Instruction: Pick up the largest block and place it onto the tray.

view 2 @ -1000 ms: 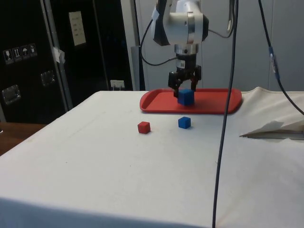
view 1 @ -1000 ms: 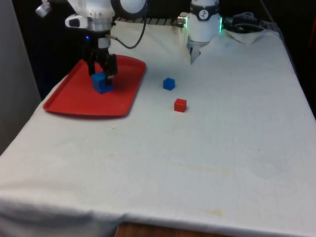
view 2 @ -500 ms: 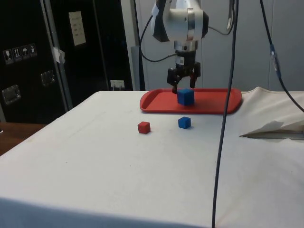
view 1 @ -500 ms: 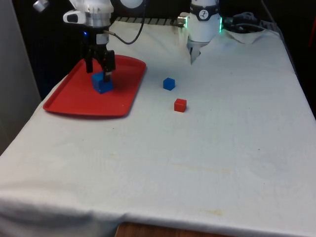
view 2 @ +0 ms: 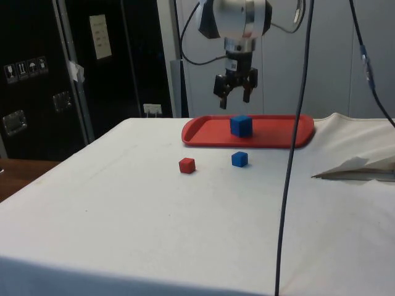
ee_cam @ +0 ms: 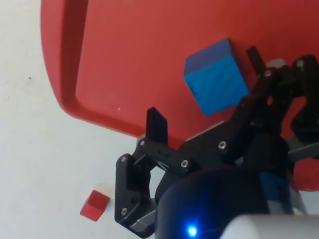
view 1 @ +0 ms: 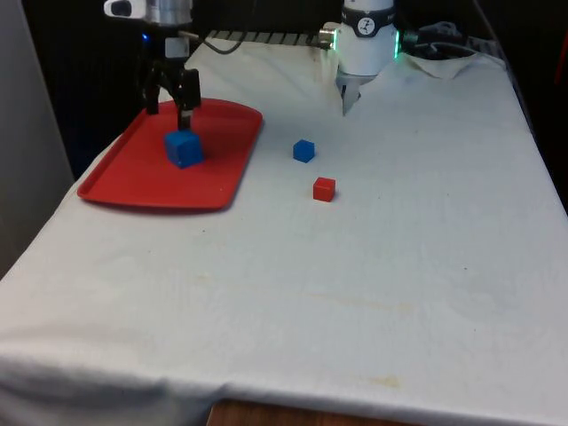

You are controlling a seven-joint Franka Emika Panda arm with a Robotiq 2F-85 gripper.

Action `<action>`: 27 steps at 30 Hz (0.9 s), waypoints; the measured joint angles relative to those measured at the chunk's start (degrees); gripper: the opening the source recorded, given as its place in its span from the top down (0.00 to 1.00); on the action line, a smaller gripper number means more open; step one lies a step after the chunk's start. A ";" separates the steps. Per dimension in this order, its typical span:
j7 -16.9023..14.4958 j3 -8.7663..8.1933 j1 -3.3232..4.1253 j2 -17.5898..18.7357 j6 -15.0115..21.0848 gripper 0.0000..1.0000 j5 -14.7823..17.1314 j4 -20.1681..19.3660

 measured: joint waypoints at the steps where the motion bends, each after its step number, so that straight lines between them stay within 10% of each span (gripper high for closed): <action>1: 0.57 -0.29 0.17 -0.52 -0.11 0.00 -0.80 0.11; 27: 10.20 -2.23 1.43 -1.95 -4.24 0.00 -12.78 5.96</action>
